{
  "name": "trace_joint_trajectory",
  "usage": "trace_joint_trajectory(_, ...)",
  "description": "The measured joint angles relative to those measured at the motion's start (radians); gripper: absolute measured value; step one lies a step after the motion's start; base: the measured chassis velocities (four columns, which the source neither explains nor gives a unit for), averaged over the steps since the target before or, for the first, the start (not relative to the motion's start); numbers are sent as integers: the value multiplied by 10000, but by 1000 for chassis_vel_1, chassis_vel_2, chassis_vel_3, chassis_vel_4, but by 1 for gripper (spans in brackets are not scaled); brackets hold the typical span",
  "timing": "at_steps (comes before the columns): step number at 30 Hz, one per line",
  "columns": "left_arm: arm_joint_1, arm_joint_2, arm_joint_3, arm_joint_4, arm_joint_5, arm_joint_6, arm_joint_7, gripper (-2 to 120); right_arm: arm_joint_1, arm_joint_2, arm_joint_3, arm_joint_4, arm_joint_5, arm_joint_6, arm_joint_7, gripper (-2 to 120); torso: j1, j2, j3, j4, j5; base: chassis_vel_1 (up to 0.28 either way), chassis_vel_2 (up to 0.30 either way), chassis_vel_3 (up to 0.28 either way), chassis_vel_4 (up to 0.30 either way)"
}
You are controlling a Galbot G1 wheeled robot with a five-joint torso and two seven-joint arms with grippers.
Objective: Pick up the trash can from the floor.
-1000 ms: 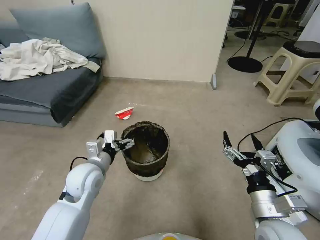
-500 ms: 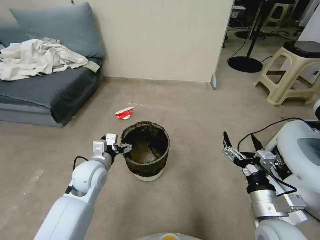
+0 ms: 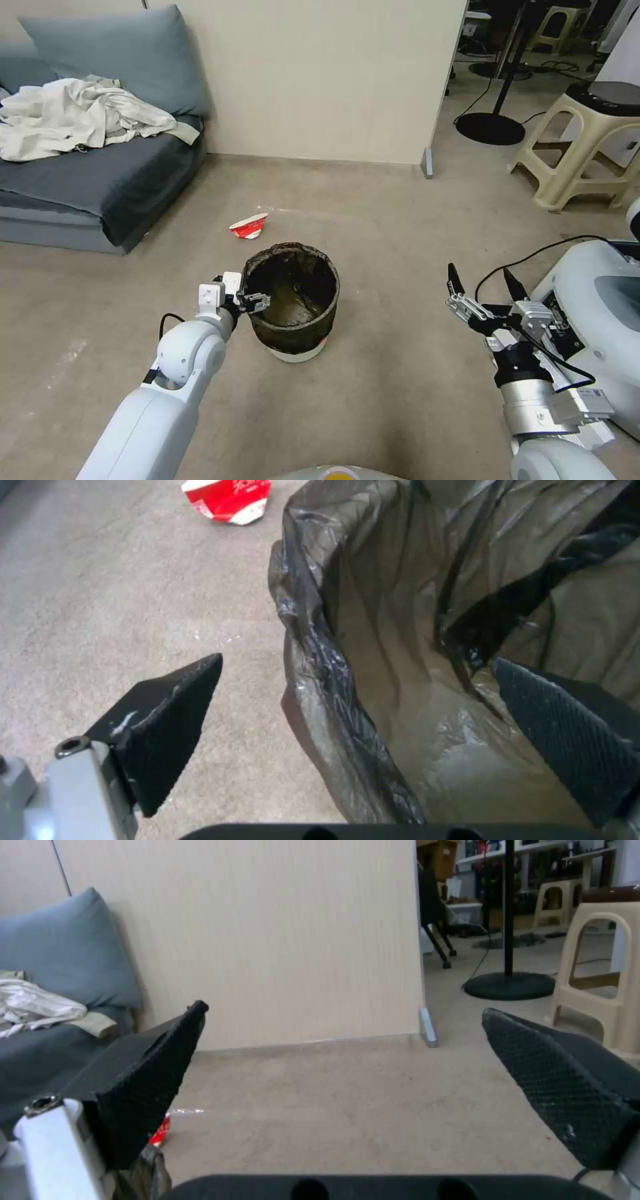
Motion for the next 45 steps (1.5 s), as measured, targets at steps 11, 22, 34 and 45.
trace_joint_trajectory(11, -377, -83, 290, 640, -6, -2, -232, 100, 29, -88, 158, -73, 149, 0, 10, 100, 0, 0, 0, 0, 0, 0, 0, 0, 0)
trace_joint_trajectory(22, -525, -149, 433, 1049, -5, -8, -412, 100, 75, -133, 195, -122, 250, 1, 16, 100, 0, 0, 0, 0, -1, 0, 0, 0, 0)
trace_joint_trajectory(34, -696, -105, 593, 1406, -9, -21, -545, 95, 80, -131, 216, -144, 251, 3, 20, 100, 0, 0, -2, 0, 1, 0, 0, 0, 0)
trace_joint_trajectory(45, -697, -146, 626, 1516, -23, -22, -626, 74, 77, -104, 224, -188, 246, 23, 23, 100, 0, 0, -2, 0, -1, 0, 0, 0, 0)
